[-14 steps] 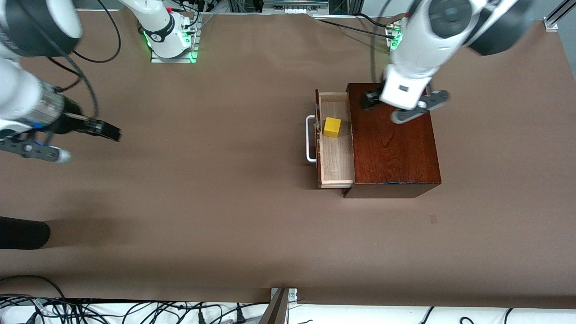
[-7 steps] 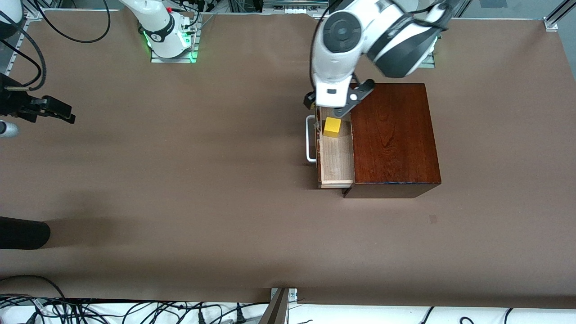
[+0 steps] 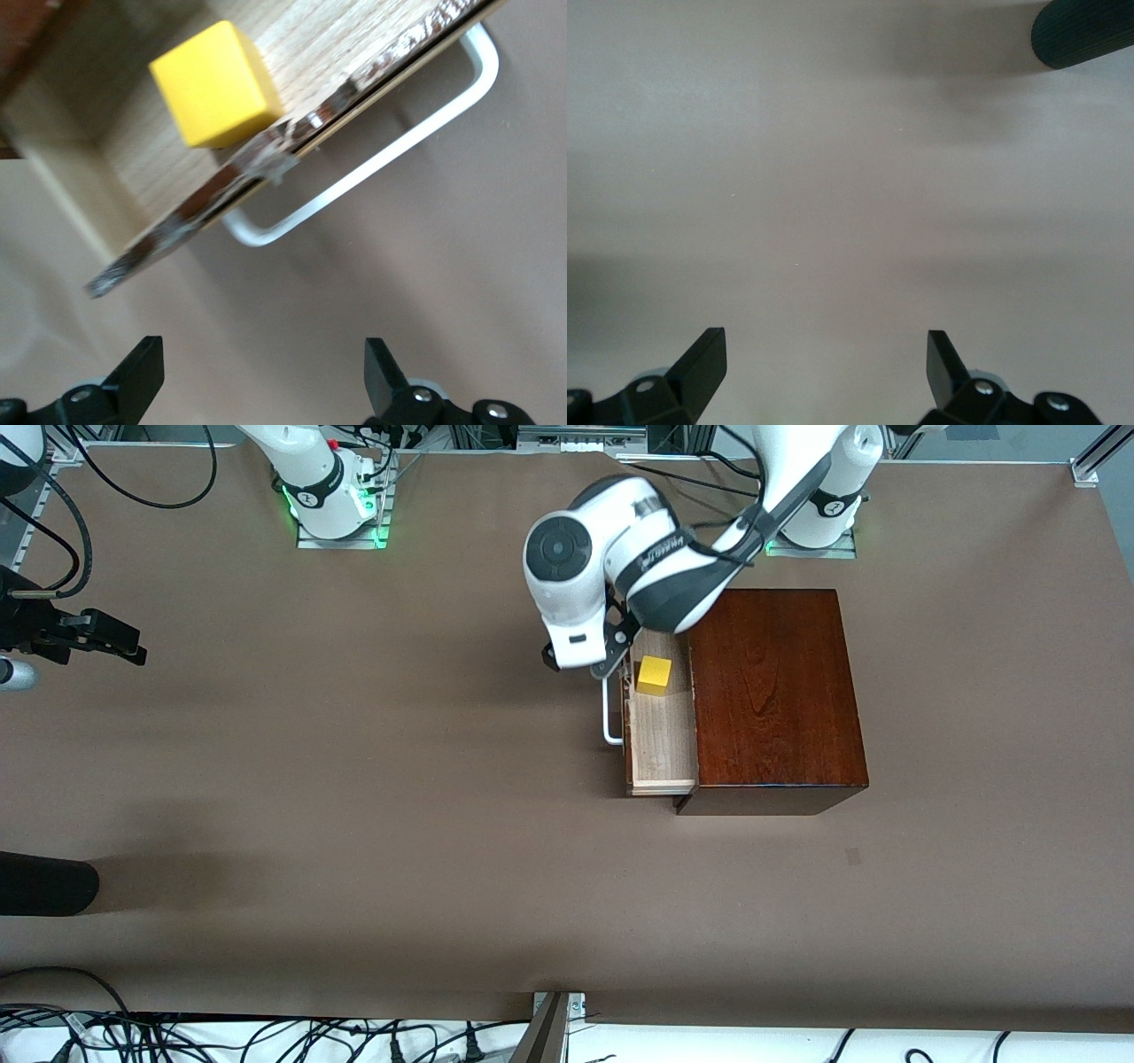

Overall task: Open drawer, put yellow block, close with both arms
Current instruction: 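Push the drawer front inward with the left gripper to close it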

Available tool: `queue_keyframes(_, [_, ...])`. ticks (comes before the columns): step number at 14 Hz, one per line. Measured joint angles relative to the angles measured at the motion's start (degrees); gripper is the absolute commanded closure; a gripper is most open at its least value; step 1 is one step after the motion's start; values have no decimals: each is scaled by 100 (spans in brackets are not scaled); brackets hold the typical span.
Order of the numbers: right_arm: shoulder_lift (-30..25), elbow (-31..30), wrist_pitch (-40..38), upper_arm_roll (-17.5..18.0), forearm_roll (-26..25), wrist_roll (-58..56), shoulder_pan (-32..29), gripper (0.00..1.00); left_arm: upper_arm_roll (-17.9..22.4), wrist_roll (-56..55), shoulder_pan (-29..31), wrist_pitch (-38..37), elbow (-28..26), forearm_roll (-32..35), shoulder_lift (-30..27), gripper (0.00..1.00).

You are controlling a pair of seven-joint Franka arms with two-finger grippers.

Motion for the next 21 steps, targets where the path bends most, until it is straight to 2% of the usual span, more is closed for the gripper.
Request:
queue_keyframes(4, [-7,-6,0,13,0,0,-10,0,178,-420,-4,379,122,0,342,0])
queue_keyframes(12, [-7,-13,0,-66,-29,0,118,0,349,-689,-88,512,123,35,533,0])
queue_keyframes(16, [-7,-13,0,-120,-34,0,204,0,753,-1026,-459,574,123,55,580,0])
queue_keyframes(21, [-7,-13,0,-121,-34,67,217,0,914,-1147,-517,612,127,56,605,0])
